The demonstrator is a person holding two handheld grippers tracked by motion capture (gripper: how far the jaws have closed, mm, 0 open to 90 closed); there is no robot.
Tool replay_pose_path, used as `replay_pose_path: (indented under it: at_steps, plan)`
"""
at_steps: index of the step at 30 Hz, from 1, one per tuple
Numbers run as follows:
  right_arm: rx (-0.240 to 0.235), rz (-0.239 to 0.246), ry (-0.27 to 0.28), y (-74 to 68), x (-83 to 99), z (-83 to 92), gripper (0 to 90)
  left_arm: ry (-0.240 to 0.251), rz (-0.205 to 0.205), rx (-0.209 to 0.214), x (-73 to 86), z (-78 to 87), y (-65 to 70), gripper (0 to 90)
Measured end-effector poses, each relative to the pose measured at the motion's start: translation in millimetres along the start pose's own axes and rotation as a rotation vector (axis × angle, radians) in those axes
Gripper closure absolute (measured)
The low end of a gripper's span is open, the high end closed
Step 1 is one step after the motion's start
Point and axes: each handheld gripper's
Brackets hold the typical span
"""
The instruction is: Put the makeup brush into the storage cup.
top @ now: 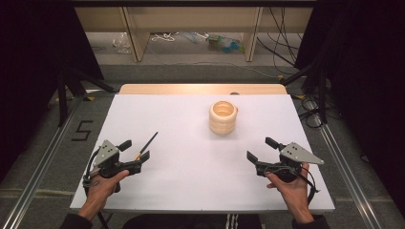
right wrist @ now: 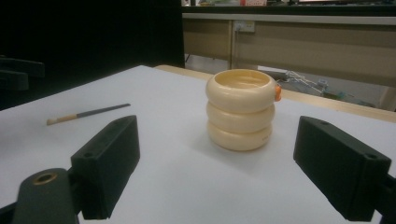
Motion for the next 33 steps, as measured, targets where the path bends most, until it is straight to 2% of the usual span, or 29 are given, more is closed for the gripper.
replay_pose_path:
  at_steps: [17, 19, 27, 29, 33]
  plan:
    - [-0.002, -0.001, 0.002, 0.0, 0.0, 0.0, 15.4, -0.002, 0.000, 0.002, -0.1, -0.4, 0.6, 15.8]
    - [-0.006, -0.027, -0.013, -1.7, 0.0, 0.9, 15.4, -0.002, 0.000, 0.003, -0.1, -0.5, 0.7, 15.8]
    - [-0.004, -0.015, -0.007, -1.0, 0.0, 0.5, 15.4, -0.001, -0.002, 0.000, -0.5, -1.1, 0.5, 15.6]
    - [-0.006, 0.000, -0.005, 0.1, -0.1, 0.2, 15.4, -0.017, -0.029, 0.001, -1.5, -2.3, 0.9, 15.6]
    - [-0.006, -0.001, -0.008, 0.1, 0.2, 0.0, 15.4, -0.027, -0.029, 0.012, -3.0, -4.5, 1.1, 15.6]
Point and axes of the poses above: each handheld gripper's, and its own axes: z roughly backward along the jaws, x roughly out of its underside, y roughly to its right, and after that the axes turned 1 degree about -y, right-handed
